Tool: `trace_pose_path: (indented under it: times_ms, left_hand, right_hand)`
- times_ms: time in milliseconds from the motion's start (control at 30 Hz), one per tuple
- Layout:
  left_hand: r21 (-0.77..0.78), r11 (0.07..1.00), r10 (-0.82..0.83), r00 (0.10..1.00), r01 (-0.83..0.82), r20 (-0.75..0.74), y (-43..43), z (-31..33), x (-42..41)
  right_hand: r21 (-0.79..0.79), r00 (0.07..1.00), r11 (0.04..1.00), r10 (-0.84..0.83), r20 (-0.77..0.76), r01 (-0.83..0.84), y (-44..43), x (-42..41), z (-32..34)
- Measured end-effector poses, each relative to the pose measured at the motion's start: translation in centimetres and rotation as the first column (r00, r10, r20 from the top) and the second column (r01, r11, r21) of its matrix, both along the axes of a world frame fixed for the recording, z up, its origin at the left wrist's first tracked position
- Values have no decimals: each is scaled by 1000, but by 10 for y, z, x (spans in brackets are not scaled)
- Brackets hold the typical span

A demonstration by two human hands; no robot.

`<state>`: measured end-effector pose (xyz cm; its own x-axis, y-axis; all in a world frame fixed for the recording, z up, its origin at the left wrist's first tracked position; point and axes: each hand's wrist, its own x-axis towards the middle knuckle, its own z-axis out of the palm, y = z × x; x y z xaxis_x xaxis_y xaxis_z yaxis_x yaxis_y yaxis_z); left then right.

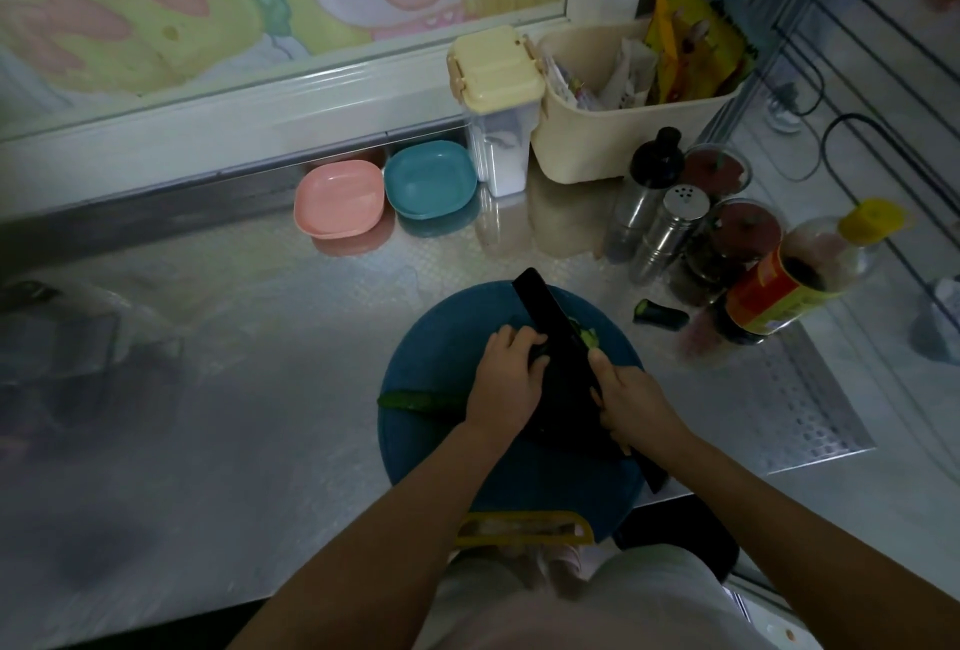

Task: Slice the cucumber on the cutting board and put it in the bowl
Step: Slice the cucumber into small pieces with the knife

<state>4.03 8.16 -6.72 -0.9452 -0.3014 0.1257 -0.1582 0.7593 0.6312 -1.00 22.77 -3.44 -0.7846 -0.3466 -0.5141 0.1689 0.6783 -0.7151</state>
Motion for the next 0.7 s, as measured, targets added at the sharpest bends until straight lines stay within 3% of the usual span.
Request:
trace_pose_path:
  times_ms: [133,333,700]
  left_hand:
    - [9,1000,0,1000,0,4,-1,-1,-1]
    - [19,1000,6,1000,-7,20,1,0,-1]
    - [-21,1000,19,1000,-19,10,2,-1,-1]
  right_hand:
    - [-99,997,994,-50,54,55,0,2,3]
    - [-129,998,991,-42,49,48,4,0,6]
    - [-37,997,997,59,-49,-61,0,-8,-5]
